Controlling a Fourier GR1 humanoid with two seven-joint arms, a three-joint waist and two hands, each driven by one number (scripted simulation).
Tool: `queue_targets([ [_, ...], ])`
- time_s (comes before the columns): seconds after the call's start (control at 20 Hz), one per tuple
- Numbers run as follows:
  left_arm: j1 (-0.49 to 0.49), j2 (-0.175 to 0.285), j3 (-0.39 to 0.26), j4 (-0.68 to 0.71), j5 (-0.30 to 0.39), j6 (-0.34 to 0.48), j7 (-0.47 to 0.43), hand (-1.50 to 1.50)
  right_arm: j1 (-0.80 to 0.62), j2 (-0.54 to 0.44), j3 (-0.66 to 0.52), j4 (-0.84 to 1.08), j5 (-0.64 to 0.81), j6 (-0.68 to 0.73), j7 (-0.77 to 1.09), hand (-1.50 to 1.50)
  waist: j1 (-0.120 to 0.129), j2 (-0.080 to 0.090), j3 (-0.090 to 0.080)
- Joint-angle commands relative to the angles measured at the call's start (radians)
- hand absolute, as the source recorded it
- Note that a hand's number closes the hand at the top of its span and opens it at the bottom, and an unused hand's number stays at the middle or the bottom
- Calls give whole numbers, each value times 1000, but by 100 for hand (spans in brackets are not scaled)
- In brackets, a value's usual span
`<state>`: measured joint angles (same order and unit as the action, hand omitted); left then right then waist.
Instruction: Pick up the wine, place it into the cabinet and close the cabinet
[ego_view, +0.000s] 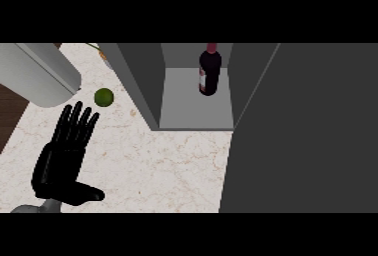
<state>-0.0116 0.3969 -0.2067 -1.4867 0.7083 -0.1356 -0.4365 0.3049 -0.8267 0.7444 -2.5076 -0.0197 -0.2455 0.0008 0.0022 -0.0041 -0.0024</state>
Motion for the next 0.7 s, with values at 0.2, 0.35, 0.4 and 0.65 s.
queue_targets([
  [0.2,51,100,100,-30,66,-79,31,-150,-45,67,101,-212,4,-9,147,150,4,-1,-1],
  [0.35,60,120,125,-11,75,-100,32,-150,-67,60,108,-235,-14,9,189,150,4,-1,-2],
  [0.4,18,113,132,-6,94,-107,44,-150,-117,99,121,-175,-23,22,195,150,9,4,-2],
  [0.65,63,159,169,-10,122,-157,48,-150,-159,167,126,-148,-30,5,198,150,26,2,-4],
])
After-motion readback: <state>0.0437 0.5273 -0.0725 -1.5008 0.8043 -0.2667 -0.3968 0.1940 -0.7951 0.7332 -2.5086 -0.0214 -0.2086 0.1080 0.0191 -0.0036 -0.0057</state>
